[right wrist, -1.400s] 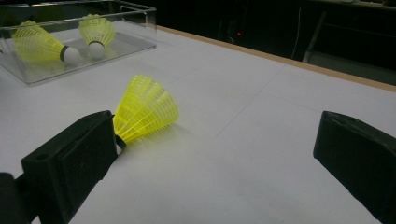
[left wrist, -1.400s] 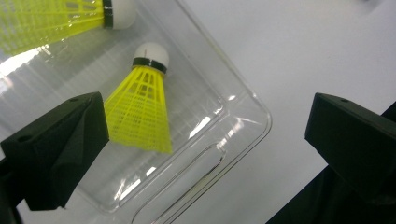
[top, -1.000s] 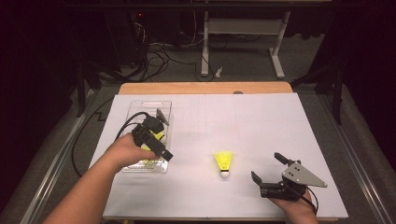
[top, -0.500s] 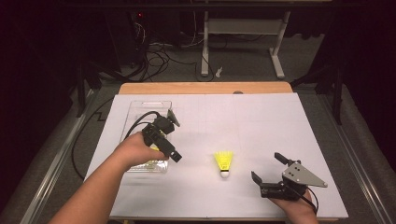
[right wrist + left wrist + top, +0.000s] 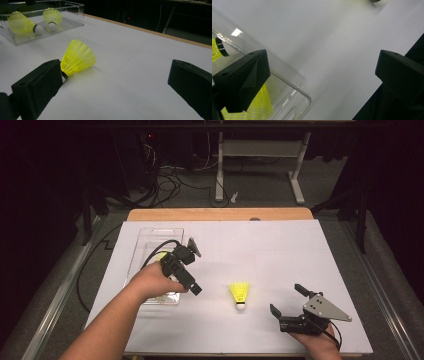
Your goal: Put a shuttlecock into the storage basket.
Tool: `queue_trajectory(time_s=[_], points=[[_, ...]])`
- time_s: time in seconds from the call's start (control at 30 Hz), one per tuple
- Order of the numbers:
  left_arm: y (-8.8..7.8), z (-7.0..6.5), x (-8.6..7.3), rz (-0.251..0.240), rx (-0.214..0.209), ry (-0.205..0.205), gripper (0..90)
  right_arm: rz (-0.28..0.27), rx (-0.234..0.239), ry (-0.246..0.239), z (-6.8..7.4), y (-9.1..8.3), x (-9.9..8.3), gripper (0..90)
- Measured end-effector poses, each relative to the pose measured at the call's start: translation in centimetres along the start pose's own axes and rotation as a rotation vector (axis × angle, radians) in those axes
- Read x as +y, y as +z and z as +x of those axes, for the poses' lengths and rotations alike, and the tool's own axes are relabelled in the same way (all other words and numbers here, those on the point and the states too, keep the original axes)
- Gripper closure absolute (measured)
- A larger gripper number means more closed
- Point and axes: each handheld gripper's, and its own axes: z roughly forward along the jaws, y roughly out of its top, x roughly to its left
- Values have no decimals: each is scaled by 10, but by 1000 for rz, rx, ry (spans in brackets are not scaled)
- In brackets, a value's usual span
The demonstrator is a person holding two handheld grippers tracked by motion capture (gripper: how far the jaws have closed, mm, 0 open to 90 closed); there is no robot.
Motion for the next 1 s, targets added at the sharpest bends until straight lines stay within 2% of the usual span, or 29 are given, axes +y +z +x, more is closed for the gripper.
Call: queue_trajectory(time_s=[0.23, 0.47, 0.8, 1.0], points=[[2, -8, 10, 10, -2, 33, 13, -5, -4, -5, -1, -2, 0, 3], [4, -14, 19, -7, -7, 55, 20, -3, -7, -2, -2, -2, 0, 3], [15, -24, 36, -22, -13, 71, 20, -5, -7, 1, -2, -4, 0, 3], [24, -31, 49, -8, -27, 97, 23, -8, -7, 3, -3, -4, 0, 3]])
